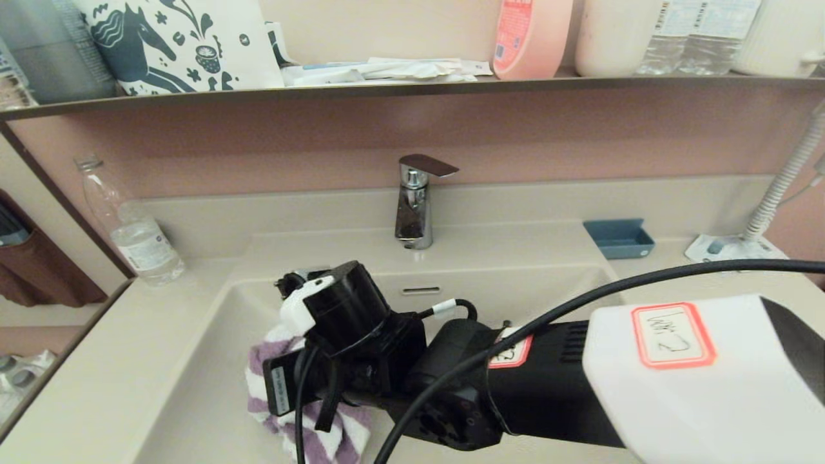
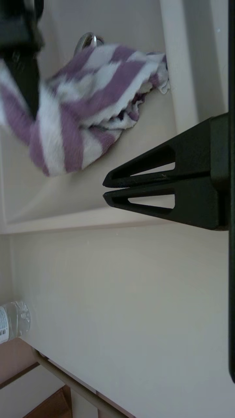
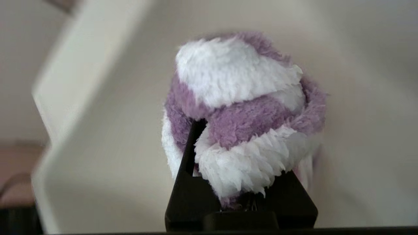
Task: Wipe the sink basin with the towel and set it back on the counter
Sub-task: Wipe the sink
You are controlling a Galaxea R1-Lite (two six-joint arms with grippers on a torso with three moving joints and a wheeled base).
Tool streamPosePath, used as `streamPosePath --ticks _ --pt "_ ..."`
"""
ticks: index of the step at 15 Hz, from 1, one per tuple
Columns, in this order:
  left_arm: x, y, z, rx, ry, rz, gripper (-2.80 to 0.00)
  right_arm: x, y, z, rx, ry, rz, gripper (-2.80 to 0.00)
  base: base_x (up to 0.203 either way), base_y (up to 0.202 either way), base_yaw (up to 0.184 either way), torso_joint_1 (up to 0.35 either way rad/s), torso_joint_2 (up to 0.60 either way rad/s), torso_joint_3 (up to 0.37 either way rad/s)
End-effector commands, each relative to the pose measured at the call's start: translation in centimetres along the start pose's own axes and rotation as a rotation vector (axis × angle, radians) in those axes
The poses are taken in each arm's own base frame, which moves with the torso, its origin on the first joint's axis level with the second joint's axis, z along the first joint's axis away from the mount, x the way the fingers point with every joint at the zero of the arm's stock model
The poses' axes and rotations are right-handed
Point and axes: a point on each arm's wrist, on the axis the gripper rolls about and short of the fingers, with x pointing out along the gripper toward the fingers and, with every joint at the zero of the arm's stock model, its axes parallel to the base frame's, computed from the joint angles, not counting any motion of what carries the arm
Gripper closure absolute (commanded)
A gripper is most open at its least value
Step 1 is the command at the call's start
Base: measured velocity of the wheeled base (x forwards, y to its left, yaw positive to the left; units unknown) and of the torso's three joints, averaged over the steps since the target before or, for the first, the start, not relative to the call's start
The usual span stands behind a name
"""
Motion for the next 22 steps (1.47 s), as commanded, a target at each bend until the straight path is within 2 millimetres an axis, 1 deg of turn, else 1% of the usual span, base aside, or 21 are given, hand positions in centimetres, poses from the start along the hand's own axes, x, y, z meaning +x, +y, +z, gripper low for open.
streamPosePath --ticks 1,3,5,7,9,11,15,17,20,22 --pt "0.0 0.0 0.0 0.000 0.001 0.001 0.00 3.0 -0.3 -0.7 -0.029 -0.122 0.038 0.00 0.000 0.000 0.000 0.000 0.00 0.000" --pt "0.0 0.0 0.0 0.000 0.001 0.000 0.00 4.7 0.1 -0.5 -0.095 -0.242 0.061 0.00 0.000 0.000 0.000 0.000 0.00 0.000" --pt "0.0 0.0 0.0 0.000 0.001 -0.001 0.00 5.3 0.3 -0.6 -0.241 -0.281 0.057 0.00 0.000 0.000 0.000 0.000 0.00 0.000" --pt "0.0 0.0 0.0 0.000 0.001 0.001 0.00 6.5 -0.3 -1.8 -0.312 -0.292 0.070 0.00 0.000 0.000 0.000 0.000 0.00 0.000" --pt "0.0 0.0 0.0 0.000 0.001 0.001 0.00 7.4 -0.7 -2.9 -0.331 -0.290 0.080 0.00 0.000 0.000 0.000 0.000 0.00 0.000" --pt "0.0 0.0 0.0 0.000 0.001 -0.001 0.00 7.6 -1.8 -2.7 -0.329 -0.289 0.061 0.00 0.000 0.000 0.000 0.000 0.00 0.000" --pt "0.0 0.0 0.0 0.000 0.001 0.001 0.00 7.7 -6.0 -1.3 -0.348 -0.306 -0.054 0.00 0.000 0.000 0.000 0.000 0.00 0.000" --pt "0.0 0.0 0.0 0.000 0.001 -0.001 0.00 7.6 -7.1 -1.1 -0.353 -0.296 -0.082 0.00 0.000 0.000 0.000 0.000 0.00 0.000" --pt "0.0 0.0 0.0 0.000 0.001 0.001 0.00 8.2 -8.8 -2.3 -0.384 -0.215 -0.233 0.00 0.000 0.000 0.000 0.000 0.00 0.000" --pt "0.0 0.0 0.0 0.000 0.001 0.000 0.00 7.8 -9.0 -2.2 -0.386 -0.167 -0.283 0.00 0.000 0.000 0.000 0.000 0.00 0.000"
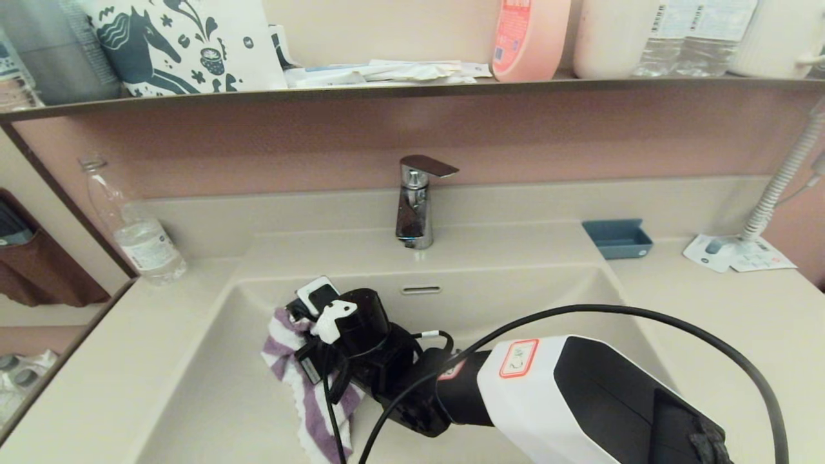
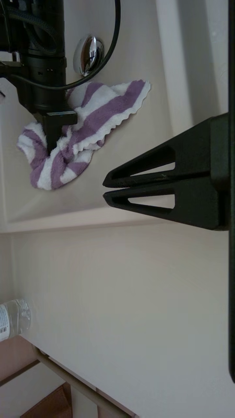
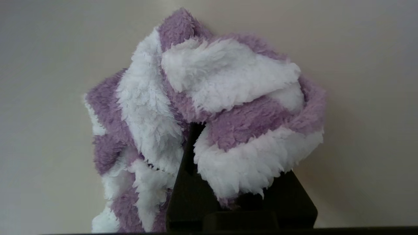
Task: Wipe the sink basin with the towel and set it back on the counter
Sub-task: Wipe the sink
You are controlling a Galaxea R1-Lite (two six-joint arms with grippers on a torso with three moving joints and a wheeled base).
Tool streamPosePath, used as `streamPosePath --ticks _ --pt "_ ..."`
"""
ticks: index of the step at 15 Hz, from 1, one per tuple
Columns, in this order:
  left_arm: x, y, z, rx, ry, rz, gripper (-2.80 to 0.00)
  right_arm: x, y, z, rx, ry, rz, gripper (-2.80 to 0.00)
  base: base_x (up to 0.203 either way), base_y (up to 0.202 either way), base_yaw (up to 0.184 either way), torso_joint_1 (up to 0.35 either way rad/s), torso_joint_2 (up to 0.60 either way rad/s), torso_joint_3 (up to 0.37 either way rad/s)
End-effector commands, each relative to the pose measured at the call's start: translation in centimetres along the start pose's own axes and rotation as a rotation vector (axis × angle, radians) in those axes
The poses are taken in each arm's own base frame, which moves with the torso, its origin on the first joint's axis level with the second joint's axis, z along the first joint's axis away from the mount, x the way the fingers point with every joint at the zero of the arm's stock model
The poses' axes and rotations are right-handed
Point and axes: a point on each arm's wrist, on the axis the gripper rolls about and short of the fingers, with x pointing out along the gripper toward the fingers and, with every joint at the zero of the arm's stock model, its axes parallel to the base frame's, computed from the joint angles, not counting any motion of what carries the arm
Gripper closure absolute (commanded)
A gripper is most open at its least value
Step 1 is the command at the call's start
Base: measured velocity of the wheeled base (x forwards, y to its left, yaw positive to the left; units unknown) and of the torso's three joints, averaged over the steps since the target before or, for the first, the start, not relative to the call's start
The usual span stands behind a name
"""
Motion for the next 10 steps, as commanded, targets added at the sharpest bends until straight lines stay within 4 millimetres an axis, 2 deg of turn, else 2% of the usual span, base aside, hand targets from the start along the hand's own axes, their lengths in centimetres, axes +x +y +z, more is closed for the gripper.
streamPosePath --ticks 1,5,8,10 --pt "0.0 0.0 0.0 0.000 0.001 0.001 0.00 -0.5 -0.4 0.1 -0.012 0.069 -0.059 0.00 0.000 0.000 0.000 0.000 0.00 0.000" --pt "0.0 0.0 0.0 0.000 0.001 0.000 0.00 -2.5 -1.5 1.5 -0.041 0.212 -0.153 0.00 0.000 0.000 0.000 0.000 0.00 0.000" --pt "0.0 0.0 0.0 0.000 0.001 0.000 0.00 -3.5 -2.4 1.5 -0.062 0.283 -0.234 0.00 0.000 0.000 0.000 0.000 0.00 0.000" --pt "0.0 0.0 0.0 0.000 0.001 0.000 0.00 -4.9 -3.5 1.6 -0.078 0.328 -0.302 0.00 0.000 0.000 0.000 0.000 0.00 0.000"
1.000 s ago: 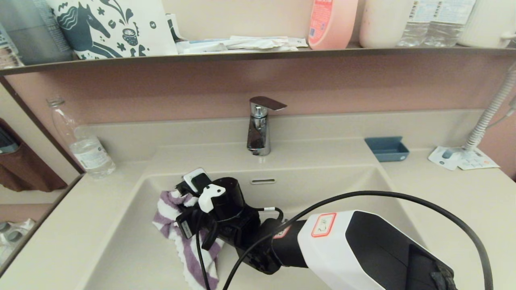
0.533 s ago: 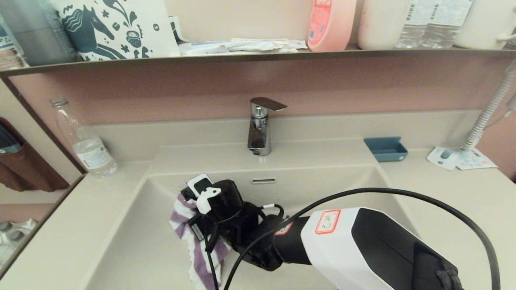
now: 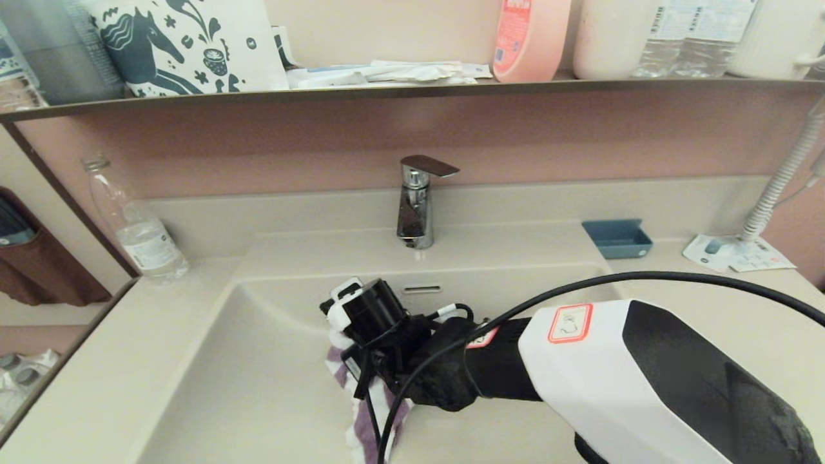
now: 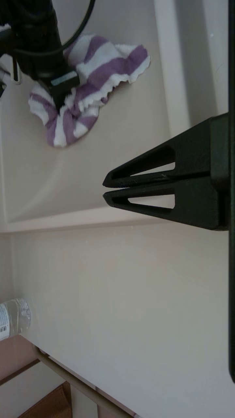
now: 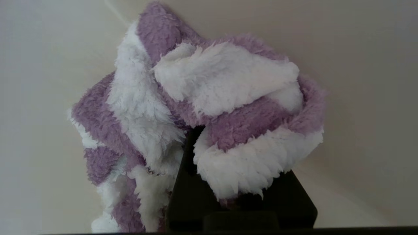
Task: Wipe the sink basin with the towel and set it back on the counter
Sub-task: Wipe the sink
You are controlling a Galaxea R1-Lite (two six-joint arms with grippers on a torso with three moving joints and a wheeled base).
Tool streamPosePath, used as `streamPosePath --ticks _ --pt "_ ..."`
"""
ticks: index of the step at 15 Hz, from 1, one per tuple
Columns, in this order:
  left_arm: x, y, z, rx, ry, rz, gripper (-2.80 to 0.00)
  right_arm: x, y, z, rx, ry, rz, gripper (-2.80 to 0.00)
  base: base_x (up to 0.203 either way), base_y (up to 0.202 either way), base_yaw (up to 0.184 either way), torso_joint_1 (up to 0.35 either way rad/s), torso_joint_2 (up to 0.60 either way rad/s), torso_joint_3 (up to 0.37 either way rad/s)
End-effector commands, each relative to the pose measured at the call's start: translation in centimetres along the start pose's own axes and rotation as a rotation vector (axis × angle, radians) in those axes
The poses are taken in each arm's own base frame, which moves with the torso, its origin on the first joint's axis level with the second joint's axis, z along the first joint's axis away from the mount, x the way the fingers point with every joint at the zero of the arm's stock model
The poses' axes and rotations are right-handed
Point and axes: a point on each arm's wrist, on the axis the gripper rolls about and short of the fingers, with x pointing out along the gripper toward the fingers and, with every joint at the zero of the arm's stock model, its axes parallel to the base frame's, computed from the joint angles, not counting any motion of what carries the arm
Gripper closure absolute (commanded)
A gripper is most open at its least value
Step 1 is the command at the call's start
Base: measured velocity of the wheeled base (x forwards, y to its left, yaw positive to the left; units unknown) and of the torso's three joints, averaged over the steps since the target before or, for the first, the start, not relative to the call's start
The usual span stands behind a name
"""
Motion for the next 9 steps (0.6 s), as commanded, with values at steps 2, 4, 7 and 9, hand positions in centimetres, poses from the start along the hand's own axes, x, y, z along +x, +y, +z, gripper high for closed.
streamPosePath --ticks 2,4,7,9 --pt "0.0 0.0 0.0 0.000 0.001 0.001 0.00 -2.6 -2.2 0.1 -0.015 0.055 -0.073 0.00 0.000 0.000 0.000 0.000 0.00 0.000" --pt "0.0 0.0 0.0 0.000 0.001 0.001 0.00 -4.1 -3.4 -0.6 -0.039 0.121 -0.120 0.00 0.000 0.000 0.000 0.000 0.00 0.000" --pt "0.0 0.0 0.0 0.000 0.001 0.000 0.00 -5.5 -4.8 -2.4 -0.040 0.197 -0.157 0.00 0.000 0.000 0.000 0.000 0.00 0.000" --pt "0.0 0.0 0.0 0.000 0.001 0.001 0.00 -6.7 -6.4 -4.0 -0.045 0.255 -0.189 0.00 0.000 0.000 0.000 0.000 0.00 0.000"
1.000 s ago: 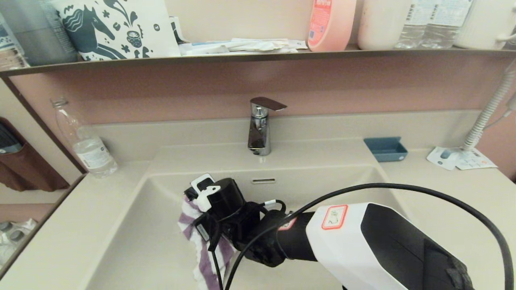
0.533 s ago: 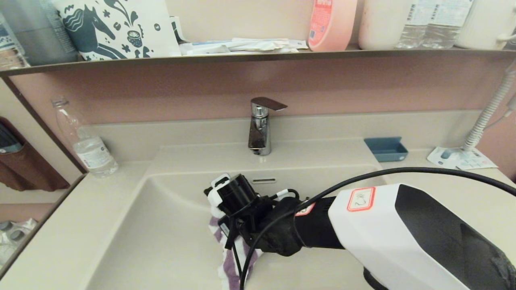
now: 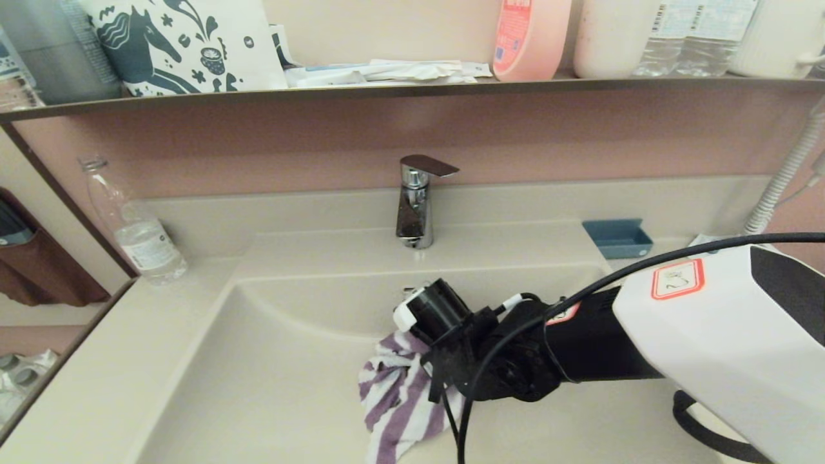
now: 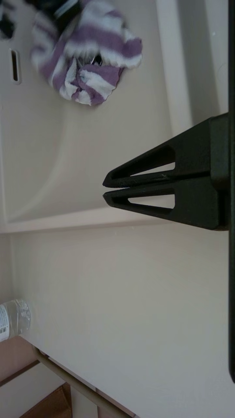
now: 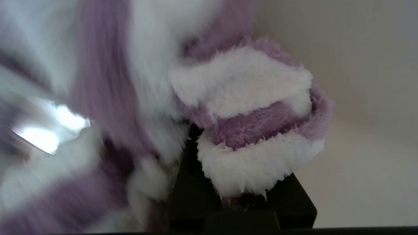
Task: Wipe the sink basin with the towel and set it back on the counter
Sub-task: Wipe the sink
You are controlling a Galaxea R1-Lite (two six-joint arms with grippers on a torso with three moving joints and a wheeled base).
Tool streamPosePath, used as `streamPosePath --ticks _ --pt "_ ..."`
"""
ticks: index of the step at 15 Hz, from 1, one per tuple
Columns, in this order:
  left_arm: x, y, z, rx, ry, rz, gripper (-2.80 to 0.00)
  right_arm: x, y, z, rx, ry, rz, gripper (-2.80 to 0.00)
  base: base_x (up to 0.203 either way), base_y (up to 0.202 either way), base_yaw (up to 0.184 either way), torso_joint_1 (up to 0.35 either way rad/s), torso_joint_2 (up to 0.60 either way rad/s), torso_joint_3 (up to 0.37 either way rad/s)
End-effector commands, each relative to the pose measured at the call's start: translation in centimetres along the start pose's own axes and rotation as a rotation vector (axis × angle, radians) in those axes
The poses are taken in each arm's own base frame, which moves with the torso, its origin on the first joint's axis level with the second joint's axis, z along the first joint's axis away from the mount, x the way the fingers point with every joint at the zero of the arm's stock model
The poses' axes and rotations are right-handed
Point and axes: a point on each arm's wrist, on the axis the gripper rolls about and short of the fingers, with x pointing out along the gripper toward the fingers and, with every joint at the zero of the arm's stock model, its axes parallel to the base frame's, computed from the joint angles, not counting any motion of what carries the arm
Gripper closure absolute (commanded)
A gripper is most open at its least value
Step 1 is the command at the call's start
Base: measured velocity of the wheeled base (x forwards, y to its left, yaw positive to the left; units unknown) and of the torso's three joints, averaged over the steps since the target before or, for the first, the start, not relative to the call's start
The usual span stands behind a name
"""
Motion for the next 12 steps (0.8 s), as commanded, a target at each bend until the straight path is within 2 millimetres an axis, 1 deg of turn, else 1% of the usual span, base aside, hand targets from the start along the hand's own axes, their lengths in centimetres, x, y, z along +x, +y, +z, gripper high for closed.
streamPosePath --ticks 1,4,5,6,8,10,11,12 --pt "0.0 0.0 0.0 0.000 0.001 0.000 0.00 -1.6 -2.3 -1.3 0.011 0.026 -0.031 0.00 0.000 0.000 0.000 0.000 0.00 0.000" --pt "0.0 0.0 0.0 0.000 0.001 -0.002 0.00 -2.5 -4.9 -3.4 0.017 0.085 -0.079 0.00 0.000 0.000 0.000 0.000 0.00 0.000" --pt "0.0 0.0 0.0 0.000 0.001 -0.002 0.00 -2.8 -5.5 -3.8 0.019 0.095 -0.091 0.00 0.000 0.000 0.000 0.000 0.00 0.000" --pt "0.0 0.0 0.0 0.000 0.001 0.000 0.00 -3.4 -6.1 -4.2 0.014 0.114 -0.101 0.00 0.000 0.000 0.000 0.000 0.00 0.000" --pt "0.0 0.0 0.0 0.000 0.001 0.000 0.00 -5.0 -7.2 -5.2 -0.028 0.203 -0.105 0.00 0.000 0.000 0.000 0.000 0.00 0.000" --pt "0.0 0.0 0.0 0.000 0.001 0.000 0.00 -6.4 -7.6 -6.4 -0.080 0.309 -0.096 0.00 0.000 0.000 0.000 0.000 0.00 0.000" --pt "0.0 0.0 0.0 0.000 0.001 0.000 0.00 -6.9 -7.3 -6.7 -0.097 0.342 -0.084 0.00 0.000 0.000 0.000 0.000 0.00 0.000" --pt "0.0 0.0 0.0 0.000 0.001 0.000 0.00 -7.2 -6.7 -6.8 -0.080 0.348 -0.060 0.00 0.000 0.000 0.000 0.000 0.00 0.000"
